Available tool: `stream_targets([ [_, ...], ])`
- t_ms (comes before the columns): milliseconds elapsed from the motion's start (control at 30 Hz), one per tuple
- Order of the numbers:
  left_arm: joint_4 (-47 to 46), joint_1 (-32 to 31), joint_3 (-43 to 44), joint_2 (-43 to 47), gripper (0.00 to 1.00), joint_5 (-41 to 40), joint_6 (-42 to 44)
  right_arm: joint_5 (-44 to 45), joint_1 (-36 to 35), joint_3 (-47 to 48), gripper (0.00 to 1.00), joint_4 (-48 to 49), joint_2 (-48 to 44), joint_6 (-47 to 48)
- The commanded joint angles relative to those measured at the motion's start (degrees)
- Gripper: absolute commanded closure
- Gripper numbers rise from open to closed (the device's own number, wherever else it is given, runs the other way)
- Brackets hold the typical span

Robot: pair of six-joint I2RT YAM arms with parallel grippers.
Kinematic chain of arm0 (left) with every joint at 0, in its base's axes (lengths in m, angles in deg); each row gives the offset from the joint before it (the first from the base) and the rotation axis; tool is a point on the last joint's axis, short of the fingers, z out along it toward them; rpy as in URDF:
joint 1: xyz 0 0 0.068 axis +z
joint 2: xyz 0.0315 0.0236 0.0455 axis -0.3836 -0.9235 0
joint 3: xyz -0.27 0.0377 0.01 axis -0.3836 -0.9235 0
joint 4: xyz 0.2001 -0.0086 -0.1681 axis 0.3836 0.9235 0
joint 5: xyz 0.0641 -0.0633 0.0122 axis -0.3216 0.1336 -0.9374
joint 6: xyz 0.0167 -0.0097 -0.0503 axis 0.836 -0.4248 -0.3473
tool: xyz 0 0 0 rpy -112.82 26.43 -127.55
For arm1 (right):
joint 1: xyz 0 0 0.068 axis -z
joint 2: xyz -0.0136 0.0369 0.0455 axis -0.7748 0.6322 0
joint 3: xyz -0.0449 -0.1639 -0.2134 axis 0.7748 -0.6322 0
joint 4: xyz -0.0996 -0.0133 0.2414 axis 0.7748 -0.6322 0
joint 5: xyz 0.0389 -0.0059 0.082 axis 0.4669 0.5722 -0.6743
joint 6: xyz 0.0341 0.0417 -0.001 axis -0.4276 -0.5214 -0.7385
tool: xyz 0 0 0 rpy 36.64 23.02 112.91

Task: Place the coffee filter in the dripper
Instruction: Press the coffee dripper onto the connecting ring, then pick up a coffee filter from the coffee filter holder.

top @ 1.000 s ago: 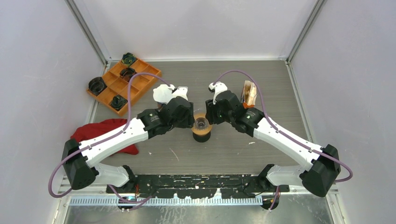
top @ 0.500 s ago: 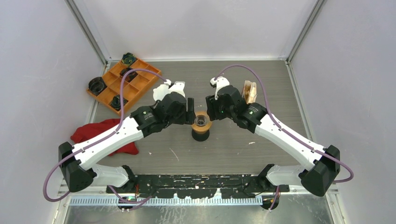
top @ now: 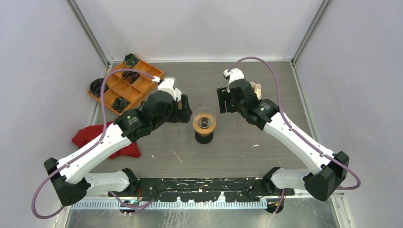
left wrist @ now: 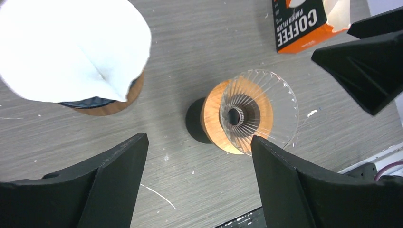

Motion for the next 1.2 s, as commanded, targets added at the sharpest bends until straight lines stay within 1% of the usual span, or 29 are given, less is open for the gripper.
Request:
stream_targets([
  [0, 0.1, 1.6, 0.5, 4.3, 0.17, -1.5, 4.1, 6.5, 3.5, 3.0, 0.30, -0.2, -1.5, 1.4],
  [67, 0.1, 2.1, 0.1, 5.7, 0.15, -2.2, 5.9, 8.8, 5.6, 3.1, 0.28, -0.2, -1.0, 1.6],
  [167, 0.1, 2.8, -0.1, 7.2, 0.13, -3.7, 9.4, 9.8, 9.0, 3.3, 0.28, -0.1, 0.2, 1.8],
  [200, 0.0, 3.1, -0.1, 7.8, 0.13, -4.0, 10.5, 9.9, 10.1, 3.4, 0.28, 0.1, 0.6, 1.9],
  [267, -0.2, 3.5, -0.1, 8.4, 0.09, -4.3, 12.7, 10.3, 12.2, 3.4, 0.28, 0.9, 1.3, 2.2],
  [400, -1.9, 3.8, -1.1, 10.0, 0.08, -6.1, 17.5, 10.0, 17.1, 2.4, 0.30, 3.9, 2.2, 2.3],
  [533, -5.9, 3.9, -4.6, 12.2, 0.08, -8.9, 21.0, 7.8, 22.1, 1.2, 0.34, 7.8, 3.2, 1.7],
  [633, -7.9, 4.0, -7.2, 13.7, 0.08, -9.6, 21.6, 6.2, 24.4, 1.1, 0.38, 9.6, 4.5, 0.5],
  [700, -7.6, 4.2, -7.8, 14.7, 0.08, -8.9, 21.7, 5.6, 25.3, 0.9, 0.40, 10.5, 5.8, -0.2],
  [900, -8.3, 4.2, -10.3, 17.8, 0.07, -11.2, 23.1, 4.8, 28.2, -0.4, 0.49, 13.9, 9.7, -1.9],
  [1167, -8.7, 5.0, -10.7, 18.3, 0.08, -10.9, 23.6, 3.1, 30.2, -1.7, 0.59, 17.1, 13.6, -2.3],
])
